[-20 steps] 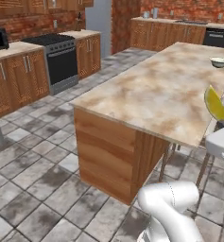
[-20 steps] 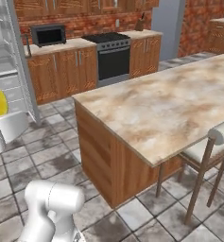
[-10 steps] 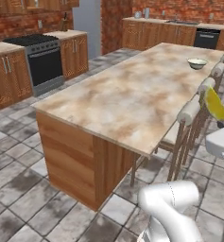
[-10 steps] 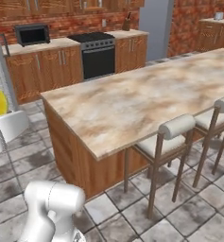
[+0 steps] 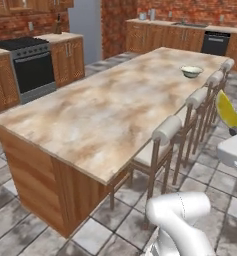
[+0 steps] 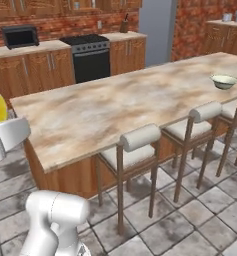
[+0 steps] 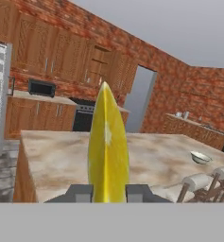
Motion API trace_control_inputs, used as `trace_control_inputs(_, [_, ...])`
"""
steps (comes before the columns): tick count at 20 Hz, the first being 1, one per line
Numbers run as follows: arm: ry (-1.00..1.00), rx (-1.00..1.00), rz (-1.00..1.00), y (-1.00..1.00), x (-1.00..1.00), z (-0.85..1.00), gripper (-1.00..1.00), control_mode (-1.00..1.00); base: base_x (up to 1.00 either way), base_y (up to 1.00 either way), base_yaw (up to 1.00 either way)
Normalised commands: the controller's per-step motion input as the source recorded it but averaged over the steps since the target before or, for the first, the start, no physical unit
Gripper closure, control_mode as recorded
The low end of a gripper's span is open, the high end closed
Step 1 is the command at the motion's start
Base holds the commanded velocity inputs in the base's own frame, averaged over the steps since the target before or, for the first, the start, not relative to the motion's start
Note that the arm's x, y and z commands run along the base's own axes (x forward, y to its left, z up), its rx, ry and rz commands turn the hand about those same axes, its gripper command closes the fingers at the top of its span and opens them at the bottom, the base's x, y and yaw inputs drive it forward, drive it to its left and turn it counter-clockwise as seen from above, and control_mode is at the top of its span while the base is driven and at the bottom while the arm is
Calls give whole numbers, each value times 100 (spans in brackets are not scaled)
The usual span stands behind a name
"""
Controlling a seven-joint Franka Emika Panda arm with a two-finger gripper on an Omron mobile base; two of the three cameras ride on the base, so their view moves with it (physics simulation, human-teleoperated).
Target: There is a bowl on the dining counter. Grab a lemon wedge from the fridge and place it in the bowl. Then get the liquor bottle and glass cup from the cabinet and place them next to the bowl.
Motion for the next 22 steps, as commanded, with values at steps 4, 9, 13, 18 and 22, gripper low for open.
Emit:
trace_control_inputs(4, [0,0,0,0,0,0,100,100,31,-100,10])
trace_control_inputs(9, [0,0,0,0,0,0,100,100,35,-100,11])
trace_control_inputs(13, [0,0,0,0,0,0,100,100,40,-100,11])
trace_control_inputs(18, [0,0,0,0,0,0,100,100,43,-100,12])
trace_control_inputs(22, [0,0,0,0,0,0,100,100,46,-100,14])
